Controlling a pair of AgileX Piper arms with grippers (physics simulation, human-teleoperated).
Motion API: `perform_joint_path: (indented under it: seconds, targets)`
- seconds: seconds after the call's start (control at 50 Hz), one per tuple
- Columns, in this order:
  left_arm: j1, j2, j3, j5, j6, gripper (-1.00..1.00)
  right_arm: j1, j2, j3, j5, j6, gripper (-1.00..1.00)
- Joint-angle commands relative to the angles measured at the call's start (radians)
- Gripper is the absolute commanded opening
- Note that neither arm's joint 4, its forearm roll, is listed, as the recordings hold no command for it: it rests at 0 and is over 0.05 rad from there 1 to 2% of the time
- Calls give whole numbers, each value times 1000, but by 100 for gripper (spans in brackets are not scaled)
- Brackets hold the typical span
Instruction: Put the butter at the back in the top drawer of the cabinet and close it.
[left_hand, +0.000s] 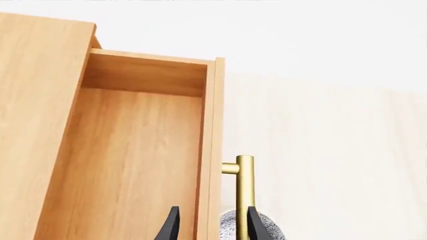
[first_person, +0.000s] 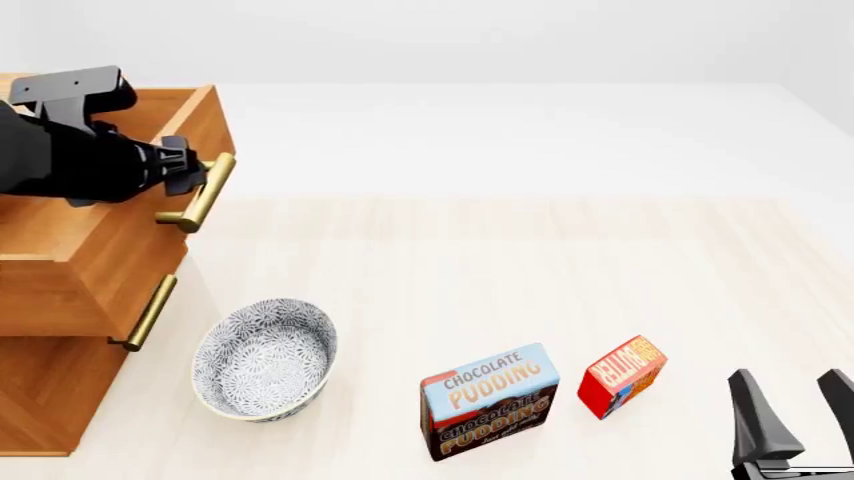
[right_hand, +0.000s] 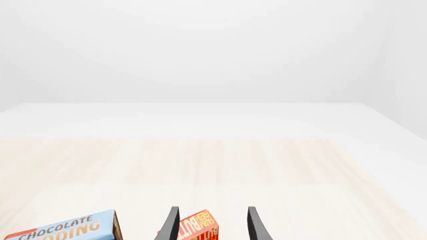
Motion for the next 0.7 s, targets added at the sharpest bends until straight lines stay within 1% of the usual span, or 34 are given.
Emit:
perform_joint_path:
  seconds: [0.02,0.38,0.7]
  targets:
    - [-13,42,26,-12,2,100,0,0,0,0,0,100]
    - [-23,44,30,-18,4,100,0,0,0,0,0,100]
    - [-37,21,1,6,20,100,0,0,0,0,0,100]
